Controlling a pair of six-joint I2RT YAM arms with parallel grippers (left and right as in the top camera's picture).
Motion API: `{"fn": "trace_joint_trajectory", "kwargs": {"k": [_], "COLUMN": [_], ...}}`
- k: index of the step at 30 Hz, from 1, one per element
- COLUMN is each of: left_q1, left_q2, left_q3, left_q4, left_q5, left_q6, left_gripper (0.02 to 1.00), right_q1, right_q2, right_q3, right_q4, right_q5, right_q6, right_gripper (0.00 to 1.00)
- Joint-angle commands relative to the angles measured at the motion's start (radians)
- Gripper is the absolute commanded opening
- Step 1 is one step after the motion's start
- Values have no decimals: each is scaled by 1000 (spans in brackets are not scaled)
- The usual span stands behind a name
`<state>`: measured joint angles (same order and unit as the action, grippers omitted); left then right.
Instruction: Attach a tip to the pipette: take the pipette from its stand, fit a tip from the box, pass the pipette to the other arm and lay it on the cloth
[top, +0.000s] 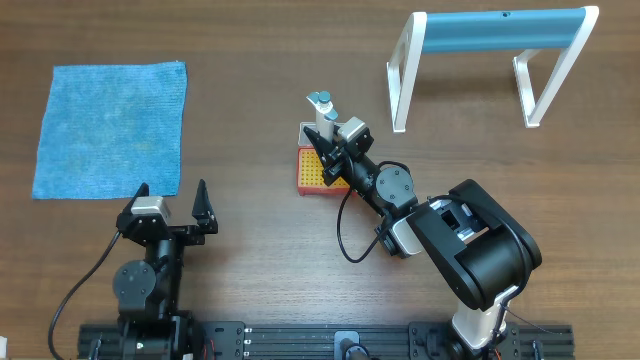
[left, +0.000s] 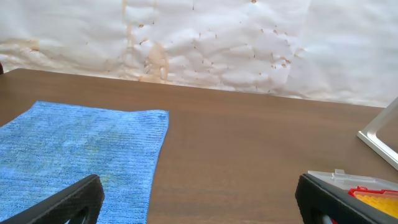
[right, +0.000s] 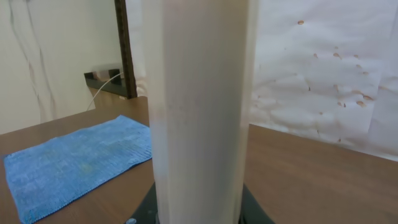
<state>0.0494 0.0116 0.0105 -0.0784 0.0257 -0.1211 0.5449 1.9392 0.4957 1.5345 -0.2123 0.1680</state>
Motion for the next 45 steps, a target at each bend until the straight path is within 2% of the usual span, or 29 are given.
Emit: {"fn": "trace_joint_trajectory", "kwargs": {"k": [1,4,17,45], "left_q1": [-4,-4,-4,-4], "left_q2": [-6,-6,-6,-6], "left_q3": [-5,-5,-5,-5], "left_q4": [-2,-2,-2,-2], "left_q5": [-15,-15,-15,-15], "left_q6": [9,9,9,9], "left_gripper": [998,998,998,996], "right_q1": [-5,-5,-15,-31], "right_q2": [100,99,-58,-111], "right_q3": [-69,-69,-21,44], "right_q4": [-118,-70,-94,-127], "right_q5": [-9,-9,-9,-10], "right_q6": [3,3,3,4], "right_gripper": [77,77,75,77]}}
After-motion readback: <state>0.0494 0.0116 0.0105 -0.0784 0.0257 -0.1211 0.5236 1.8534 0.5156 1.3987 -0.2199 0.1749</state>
